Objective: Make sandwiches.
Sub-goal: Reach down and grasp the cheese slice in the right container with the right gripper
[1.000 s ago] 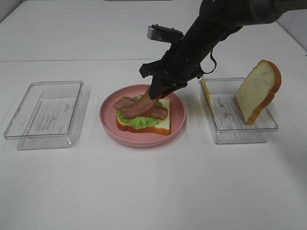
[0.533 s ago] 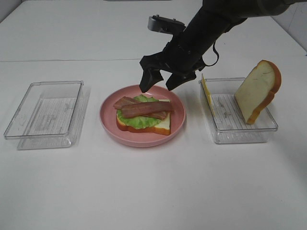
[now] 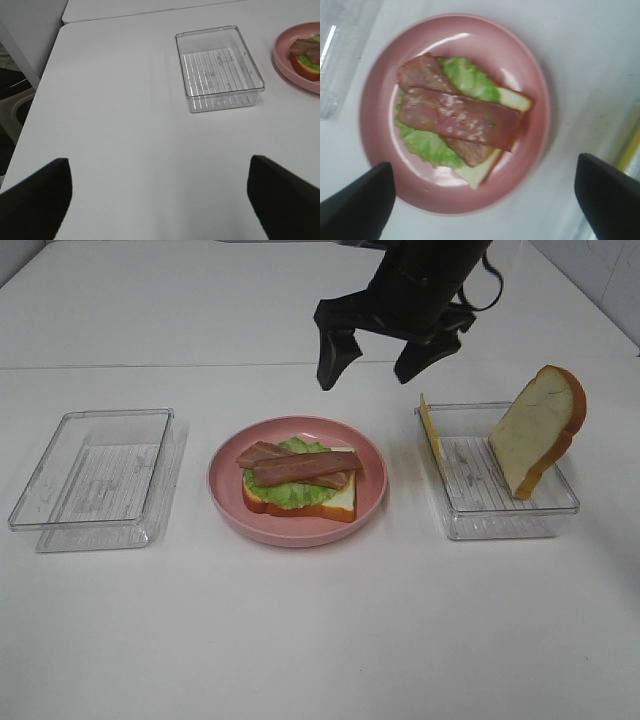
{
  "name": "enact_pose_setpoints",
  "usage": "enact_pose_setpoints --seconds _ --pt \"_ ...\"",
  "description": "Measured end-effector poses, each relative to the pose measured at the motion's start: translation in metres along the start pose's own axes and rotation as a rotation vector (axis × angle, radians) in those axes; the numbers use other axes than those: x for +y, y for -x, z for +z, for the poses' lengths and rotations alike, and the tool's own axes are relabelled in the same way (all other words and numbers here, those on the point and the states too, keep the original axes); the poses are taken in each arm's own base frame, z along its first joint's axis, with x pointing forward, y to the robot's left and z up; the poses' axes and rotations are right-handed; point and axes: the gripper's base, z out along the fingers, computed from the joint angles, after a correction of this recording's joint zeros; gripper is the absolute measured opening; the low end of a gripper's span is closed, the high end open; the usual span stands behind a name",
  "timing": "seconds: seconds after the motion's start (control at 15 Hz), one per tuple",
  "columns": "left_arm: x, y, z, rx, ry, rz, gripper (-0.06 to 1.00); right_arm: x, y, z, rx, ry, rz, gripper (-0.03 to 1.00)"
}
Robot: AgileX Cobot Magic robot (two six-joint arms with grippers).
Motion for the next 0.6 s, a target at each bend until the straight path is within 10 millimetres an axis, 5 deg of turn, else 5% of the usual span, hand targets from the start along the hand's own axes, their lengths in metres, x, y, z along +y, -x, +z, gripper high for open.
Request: enact_pose_setpoints --seconds 0.27,0.6 --pt "0.000 0.000 0.000 0.000 0.000 0.000 0.87 -0.026 0.007 -0.025 0.018 -0.137 0.072 0.93" --pt "0.000 0.000 0.000 0.000 0.000 0.000 0.87 -0.069 0.007 0.000 0.099 -0.151 0.168 0.93"
